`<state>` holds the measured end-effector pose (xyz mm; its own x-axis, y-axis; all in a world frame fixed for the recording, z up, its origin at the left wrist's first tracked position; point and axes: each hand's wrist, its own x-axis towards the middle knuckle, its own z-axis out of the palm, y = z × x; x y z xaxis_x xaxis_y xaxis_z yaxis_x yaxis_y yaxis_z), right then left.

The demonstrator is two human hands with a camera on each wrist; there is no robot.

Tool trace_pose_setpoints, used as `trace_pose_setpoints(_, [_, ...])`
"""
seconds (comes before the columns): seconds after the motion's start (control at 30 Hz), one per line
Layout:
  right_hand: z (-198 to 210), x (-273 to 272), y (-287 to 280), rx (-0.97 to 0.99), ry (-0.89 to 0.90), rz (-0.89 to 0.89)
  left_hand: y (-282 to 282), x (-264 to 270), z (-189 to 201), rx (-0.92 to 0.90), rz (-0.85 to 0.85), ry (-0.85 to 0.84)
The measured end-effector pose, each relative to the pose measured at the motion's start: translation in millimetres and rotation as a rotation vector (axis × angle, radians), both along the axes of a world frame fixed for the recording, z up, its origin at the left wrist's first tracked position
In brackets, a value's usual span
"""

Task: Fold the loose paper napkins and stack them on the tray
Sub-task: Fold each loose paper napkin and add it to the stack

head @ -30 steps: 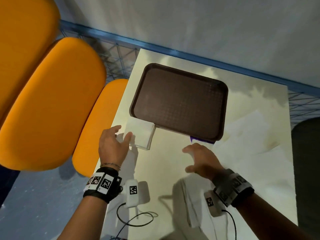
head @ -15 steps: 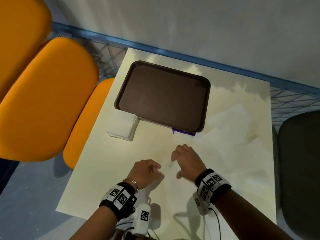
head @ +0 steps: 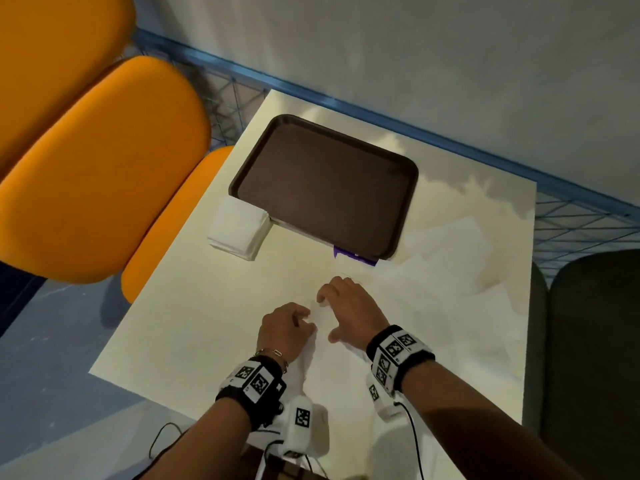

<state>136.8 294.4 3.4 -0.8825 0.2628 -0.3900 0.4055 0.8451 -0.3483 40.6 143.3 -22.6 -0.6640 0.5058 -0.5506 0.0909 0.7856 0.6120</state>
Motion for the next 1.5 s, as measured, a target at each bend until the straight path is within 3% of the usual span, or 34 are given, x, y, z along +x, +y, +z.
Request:
trace_pose_setpoints(0.33, [-3, -3, 2, 0.053, -0.069, 0.141, -1, 13, 3, -0.003, 0.027, 0.037])
trace_pose_setpoints(0.67, [10, -5, 19, 0.023, -0.020, 0.090, -2, 21, 14, -0.078, -0.111, 0.055])
trace_pose_setpoints(0.87, [60, -3, 33, -0.319, 0.038, -0.071, -9, 27, 42, 0.027, -0.099, -0.011])
trace_pose_setpoints(1.0, [107, -1, 42, -0.441, 0.203, -0.174, -19, 19, 76, 0.183, 0.070, -0.074])
trace_pose_setpoints(1.1, [134, 1, 48, -0.497, 0.286, -0.247, -24, 14, 113, 0.325, 0.186, -0.217])
trace_pose_setpoints(1.3, [168, 17, 48, -0.790, 0.355, -0.401, -25, 12, 170, 0.472, 0.220, -0.327])
trace_pose_setpoints(1.5, [186, 45, 27, -1.059, 0.425, -0.570, -23, 29, 195, 0.615, 0.357, -0.329])
